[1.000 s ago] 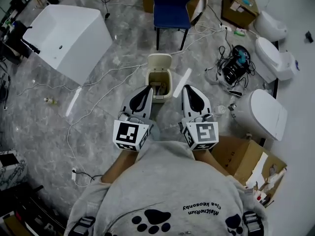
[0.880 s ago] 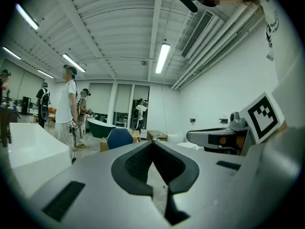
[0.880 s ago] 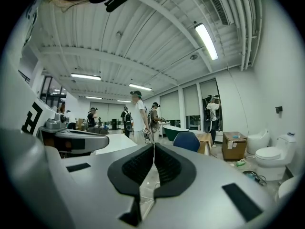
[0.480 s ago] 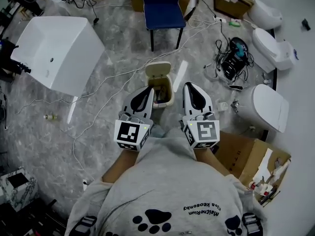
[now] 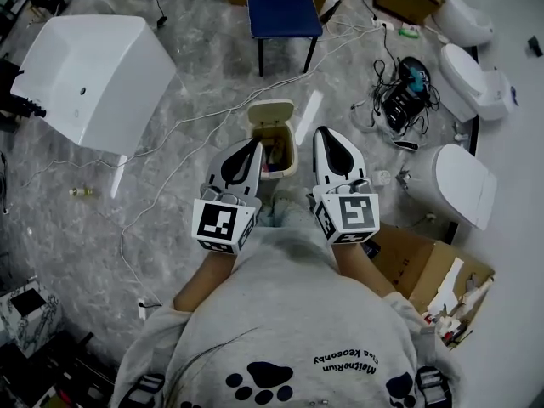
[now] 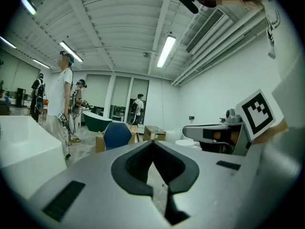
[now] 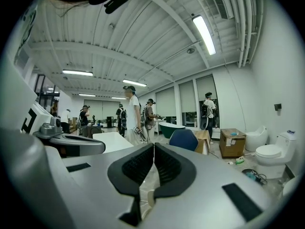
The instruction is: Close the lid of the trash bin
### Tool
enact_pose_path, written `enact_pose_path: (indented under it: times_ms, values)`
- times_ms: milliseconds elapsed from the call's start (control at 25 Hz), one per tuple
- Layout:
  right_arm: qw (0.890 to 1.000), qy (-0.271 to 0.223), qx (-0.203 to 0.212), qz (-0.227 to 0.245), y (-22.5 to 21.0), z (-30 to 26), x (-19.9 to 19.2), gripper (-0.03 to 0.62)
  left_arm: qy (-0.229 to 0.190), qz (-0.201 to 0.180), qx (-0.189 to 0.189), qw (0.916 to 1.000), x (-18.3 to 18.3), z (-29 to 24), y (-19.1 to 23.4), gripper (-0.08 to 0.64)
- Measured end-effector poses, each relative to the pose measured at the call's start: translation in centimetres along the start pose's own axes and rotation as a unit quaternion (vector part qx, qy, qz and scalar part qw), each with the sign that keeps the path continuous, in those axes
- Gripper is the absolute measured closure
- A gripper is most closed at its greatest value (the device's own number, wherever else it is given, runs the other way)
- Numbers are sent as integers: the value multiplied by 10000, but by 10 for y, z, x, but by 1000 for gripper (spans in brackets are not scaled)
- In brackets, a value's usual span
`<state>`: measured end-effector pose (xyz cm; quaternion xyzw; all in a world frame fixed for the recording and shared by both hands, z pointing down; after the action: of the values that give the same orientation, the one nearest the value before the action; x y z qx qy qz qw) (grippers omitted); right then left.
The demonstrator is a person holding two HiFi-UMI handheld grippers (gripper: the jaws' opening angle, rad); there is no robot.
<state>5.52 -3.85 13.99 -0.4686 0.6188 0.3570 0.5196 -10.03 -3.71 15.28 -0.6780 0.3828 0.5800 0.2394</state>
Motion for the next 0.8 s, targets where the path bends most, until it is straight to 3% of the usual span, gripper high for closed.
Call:
enact_pose_path:
  times_ms: [360,800]
  values:
    - [9988,151,420,-196,-24,-50,-14,560,165,-3,291,9994,-10,-29,9,540]
    - [9962,541,683,-66,-66,-117,-54,560,466,-85,290,9985,-39,-81,36,540]
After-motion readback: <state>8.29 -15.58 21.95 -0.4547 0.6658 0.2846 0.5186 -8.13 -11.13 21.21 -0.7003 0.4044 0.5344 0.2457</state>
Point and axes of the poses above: the fingertips, and each gripper's own axes: z backward along the fingers, y to its left, x out of its top, the point moved 5 cm from there along z, backward along the fingers, and after that the axes turned 2 degrees about y, right-handed, at the moved point
